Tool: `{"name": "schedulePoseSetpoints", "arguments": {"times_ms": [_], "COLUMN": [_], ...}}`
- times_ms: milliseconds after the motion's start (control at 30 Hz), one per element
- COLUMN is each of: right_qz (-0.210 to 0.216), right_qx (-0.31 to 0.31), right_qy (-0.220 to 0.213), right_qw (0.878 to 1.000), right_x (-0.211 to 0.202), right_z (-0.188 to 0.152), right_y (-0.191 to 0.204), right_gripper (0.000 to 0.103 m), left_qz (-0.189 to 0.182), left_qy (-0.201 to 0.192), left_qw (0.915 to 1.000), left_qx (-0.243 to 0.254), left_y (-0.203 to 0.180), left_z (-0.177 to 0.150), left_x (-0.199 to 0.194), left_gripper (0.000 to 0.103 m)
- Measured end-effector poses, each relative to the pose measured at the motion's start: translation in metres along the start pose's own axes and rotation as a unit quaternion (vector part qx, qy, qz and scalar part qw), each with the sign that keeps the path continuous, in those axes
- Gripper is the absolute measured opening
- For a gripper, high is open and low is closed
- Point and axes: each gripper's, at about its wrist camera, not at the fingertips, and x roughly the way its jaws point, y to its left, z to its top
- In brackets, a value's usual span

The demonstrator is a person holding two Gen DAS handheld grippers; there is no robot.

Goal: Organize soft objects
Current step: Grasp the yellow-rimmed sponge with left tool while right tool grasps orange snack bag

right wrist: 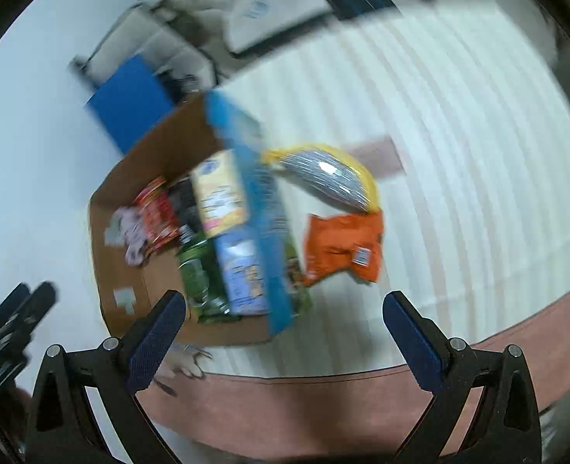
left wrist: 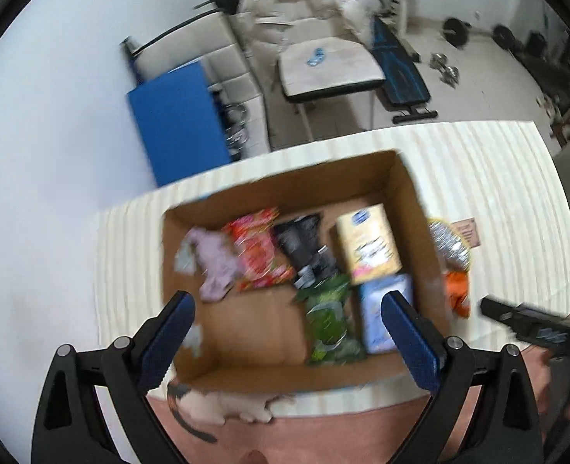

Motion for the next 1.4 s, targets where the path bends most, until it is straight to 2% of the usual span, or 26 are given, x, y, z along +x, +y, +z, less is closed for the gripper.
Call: {"name": "schedulePoseSetpoints", "arguments": {"times_ms": [133,233,300,367,400,433,600,700,800,967,1100,1233,1400], "right_qz": [0.024,0.03,0.033,0.027,0.023,0.023,-0.006,-0.036,-0.07,-0.099,-0.118,-0.114,-0.093], "right_qx": [0.071,0.089,0.09,0.083,0.075,0.068,0.033,0.025,0.03,0.051,0.051,0.053,0.044], "right_qy": [0.047,0.07,0.08,0.083,0.085,0.084,0.061,0.048,0.031,0.005,-0.002,0.01,0.018], "right_qw": [0.996,0.993,0.992,0.993,0.993,0.994,0.998,0.998,0.997,0.994,0.992,0.992,0.995], "right_x": [0.055,0.086,0.099,0.11,0.114,0.115,0.098,0.076,0.045,0.002,-0.009,-0.007,-0.007], "right_z": [0.021,0.028,0.029,0.031,0.031,0.031,0.035,0.041,0.05,0.068,0.09,0.103,0.106], "right_y": [-0.045,-0.054,-0.055,-0.053,-0.051,-0.05,-0.059,-0.09,-0.135,-0.196,-0.227,-0.242,-0.247], "right_gripper": [0.1,0.093,0.091,0.085,0.074,0.071,0.06,0.059,0.058,0.052,0.05,0.05,0.051], "left_qz": [0.005,-0.002,-0.005,-0.009,-0.011,-0.017,-0.072,-0.107,-0.123,-0.126,-0.114,-0.083,-0.075], "left_qy": [0.021,0.051,0.068,0.079,0.085,0.091,0.126,0.145,0.159,0.18,0.194,0.195,0.216], "left_qw": [0.9989,0.9971,0.9959,0.995,0.9947,0.9943,0.9895,0.983,0.9772,0.9641,0.9523,0.9503,0.9362], "left_qx": [0.04,0.056,0.06,0.059,0.057,0.054,0.0,-0.038,-0.068,-0.148,-0.206,-0.228,-0.267], "left_y": [-0.044,-0.074,-0.09,-0.102,-0.108,-0.113,-0.136,-0.157,-0.177,-0.201,-0.216,-0.22,-0.212], "left_z": [0.039,0.06,0.069,0.074,0.076,0.078,0.077,0.071,0.067,0.055,0.045,0.044,0.042], "left_x": [0.026,0.049,0.063,0.073,0.078,0.082,0.1,0.111,0.122,0.146,0.168,0.179,0.195], "left_gripper": [0.099,0.099,0.099,0.099,0.099,0.099,0.099,0.099,0.099,0.099,0.099,0.099,0.099]}}
